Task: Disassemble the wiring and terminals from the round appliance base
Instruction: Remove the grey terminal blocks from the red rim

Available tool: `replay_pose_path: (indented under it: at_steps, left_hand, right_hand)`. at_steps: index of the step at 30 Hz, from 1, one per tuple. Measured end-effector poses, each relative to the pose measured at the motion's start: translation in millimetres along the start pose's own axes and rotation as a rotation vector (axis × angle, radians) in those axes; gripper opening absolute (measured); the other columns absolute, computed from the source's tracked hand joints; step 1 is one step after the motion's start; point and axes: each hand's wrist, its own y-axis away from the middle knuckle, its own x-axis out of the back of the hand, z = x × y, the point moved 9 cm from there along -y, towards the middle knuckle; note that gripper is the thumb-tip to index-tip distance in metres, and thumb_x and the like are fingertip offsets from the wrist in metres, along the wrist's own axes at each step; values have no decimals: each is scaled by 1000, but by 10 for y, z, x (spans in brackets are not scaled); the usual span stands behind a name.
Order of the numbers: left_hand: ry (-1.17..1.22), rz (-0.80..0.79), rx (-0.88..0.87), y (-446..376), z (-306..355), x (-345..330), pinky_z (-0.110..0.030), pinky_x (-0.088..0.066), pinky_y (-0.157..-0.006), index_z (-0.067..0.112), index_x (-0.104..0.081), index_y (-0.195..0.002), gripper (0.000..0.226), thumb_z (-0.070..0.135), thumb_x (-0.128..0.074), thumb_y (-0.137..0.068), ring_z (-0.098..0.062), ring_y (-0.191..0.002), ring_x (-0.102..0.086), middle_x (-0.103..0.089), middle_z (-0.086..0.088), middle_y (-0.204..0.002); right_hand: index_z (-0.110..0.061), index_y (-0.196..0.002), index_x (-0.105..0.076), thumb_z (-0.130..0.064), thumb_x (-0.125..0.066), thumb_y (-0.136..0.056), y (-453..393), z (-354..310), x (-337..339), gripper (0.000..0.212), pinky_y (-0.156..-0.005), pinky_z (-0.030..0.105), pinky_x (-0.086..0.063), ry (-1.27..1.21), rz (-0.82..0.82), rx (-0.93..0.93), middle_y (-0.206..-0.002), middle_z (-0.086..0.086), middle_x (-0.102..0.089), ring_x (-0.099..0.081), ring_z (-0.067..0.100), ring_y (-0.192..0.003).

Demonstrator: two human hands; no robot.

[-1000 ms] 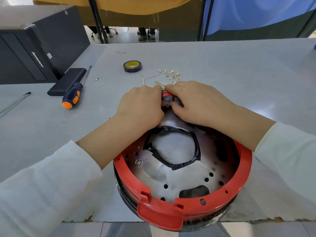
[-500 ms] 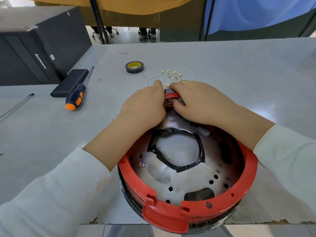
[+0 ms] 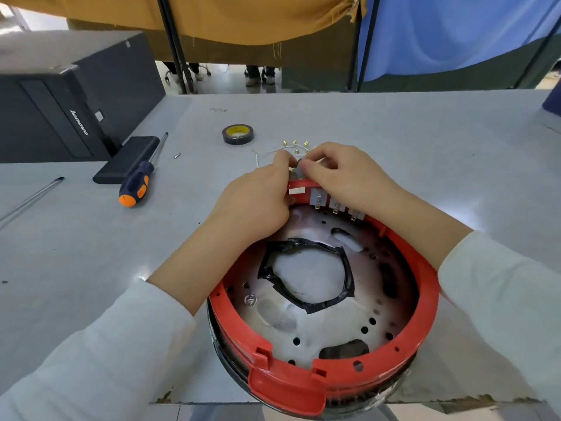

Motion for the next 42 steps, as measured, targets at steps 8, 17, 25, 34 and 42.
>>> replay_pose_path:
  at_steps: [8,17,25,34,42]
  left_hand:
    - [-72,36,-100,17,77,17,-33,-38,-69,37,-22,-140,62,21,-53,-88,-31,-99,-59,-62,-1,-120]
    - [-165,8,-46,-20,28,-43,-34,-36,-73,24,-47,-121,28,28,-46,-93,-30,-105,-56,-62,-4,-117]
    - [-156,3,-50,-19,24,-49,-33,-37,-68,23,-49,-109,17,28,-44,-94,-29,-97,-57,-63,-4,-106]
    - [-138,24,-71,-10,49,-29,-31,-32,-65,24,-48,-107,18,32,-47,-91,-25,-94,-57,-62,2,-104]
    - [-131,40,-89,-18,62,-33,-31,-30,-64,25,-45,-100,12,32,-47,-91,-26,-93,-57,-61,2,-101]
  right_hand:
    - [-27,-108,-60,-39,-63,-87,-57,89,59,25,-63,19,-37,-70,60,-2,-85,-14,-58,-53,0,-74]
    - [-15,-115,-59,-8,-59,-87,-1,169,267,29,-74,13,-48,-261,235,-67,-95,-6,-57,-60,15,-82]
    - [-10,-103,-54,-3,-56,-87,16,811,427,17,-41,18,-43,-730,190,-472,-88,6,-61,-63,12,-52]
    - [-10,-103,-58,-6,-50,-93,-395,1051,403,14,-45,19,-49,-363,44,-457,-87,6,-53,-55,15,-65]
    - [-13,-122,-62,-12,-63,-89,-784,919,250,33,-88,21,-34,33,88,-126,-123,3,-61,-53,16,-102]
